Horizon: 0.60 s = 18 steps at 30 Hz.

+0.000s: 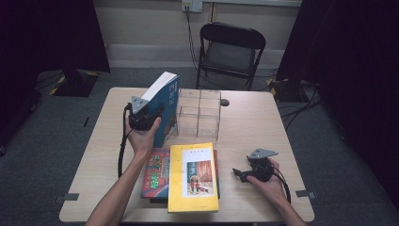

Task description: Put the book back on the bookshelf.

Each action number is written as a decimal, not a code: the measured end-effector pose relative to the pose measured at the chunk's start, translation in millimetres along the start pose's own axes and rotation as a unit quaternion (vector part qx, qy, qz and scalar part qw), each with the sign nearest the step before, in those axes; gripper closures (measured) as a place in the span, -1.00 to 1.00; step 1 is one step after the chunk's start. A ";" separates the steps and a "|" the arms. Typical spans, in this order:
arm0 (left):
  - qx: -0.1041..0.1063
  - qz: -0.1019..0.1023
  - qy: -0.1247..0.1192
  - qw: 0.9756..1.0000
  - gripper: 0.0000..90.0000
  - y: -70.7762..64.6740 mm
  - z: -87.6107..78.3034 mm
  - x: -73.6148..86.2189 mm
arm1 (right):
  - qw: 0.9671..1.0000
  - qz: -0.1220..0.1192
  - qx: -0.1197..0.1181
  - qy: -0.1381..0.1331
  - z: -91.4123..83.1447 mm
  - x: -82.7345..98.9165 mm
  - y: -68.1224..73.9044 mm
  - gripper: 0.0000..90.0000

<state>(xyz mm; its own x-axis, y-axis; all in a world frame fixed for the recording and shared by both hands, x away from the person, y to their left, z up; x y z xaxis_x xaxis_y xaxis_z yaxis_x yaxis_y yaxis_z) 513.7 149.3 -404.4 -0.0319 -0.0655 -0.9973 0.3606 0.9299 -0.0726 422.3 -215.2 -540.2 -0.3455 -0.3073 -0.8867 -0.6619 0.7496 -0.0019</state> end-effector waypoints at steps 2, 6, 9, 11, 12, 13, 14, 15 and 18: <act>0.007 0.009 0.001 1.000 0.34 -0.9 -2.3 0.9 | 1.000 0.000 0.000 0.000 0.0 0.1 0.0 -0.66; 0.014 0.011 0.004 1.000 0.33 -2.5 -4.6 1.0 | 1.000 0.000 0.000 0.000 0.0 0.1 0.0 -0.66; 0.015 0.010 0.009 1.000 0.32 -2.3 -8.2 0.6 | 1.000 0.000 0.000 0.000 0.0 0.1 0.0 -0.66; 0.018 0.007 0.014 1.000 0.30 -1.3 -11.2 -0.8 | 1.000 0.000 0.000 0.000 0.0 0.0 0.0 -0.66; 0.021 0.008 0.016 1.000 0.29 -1.1 -12.6 -2.0 | 1.000 0.001 0.000 0.000 0.0 0.1 0.1 -0.66; 0.022 0.014 0.017 1.000 0.27 -0.7 -13.6 -3.2 | 1.000 0.001 0.000 0.000 0.0 0.0 0.1 -0.66; 0.025 0.019 0.019 0.999 0.26 -0.7 -14.2 -4.3 | 1.000 0.000 0.000 0.000 -0.1 0.1 0.1 -0.66; 0.027 0.021 0.020 0.999 0.24 -0.6 -14.8 -5.3 | 1.000 0.001 0.000 0.000 0.0 0.0 0.1 -0.66; 0.038 0.012 0.025 0.999 0.20 -0.5 -15.9 -6.0 | 1.000 0.001 0.000 0.000 0.0 0.1 0.1 -0.66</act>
<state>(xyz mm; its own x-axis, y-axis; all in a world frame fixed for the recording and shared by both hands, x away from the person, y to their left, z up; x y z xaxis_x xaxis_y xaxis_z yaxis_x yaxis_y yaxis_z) 498.9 154.9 -398.3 -0.0683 -0.0225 -0.9974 0.4313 0.9008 -0.0499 422.1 -215.2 -540.2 -0.3467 -0.3062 -0.8866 -0.6615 0.7500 -0.0003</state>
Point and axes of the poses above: each handheld gripper's, and its own axes: z roughly forward along the jaws, x roughly out of its underside, y roughly to its left, the point moved 6 cm from there along z, roughly forward along the jaws, and after that the axes turned 15 degrees about -y, right-handed, at the moved point
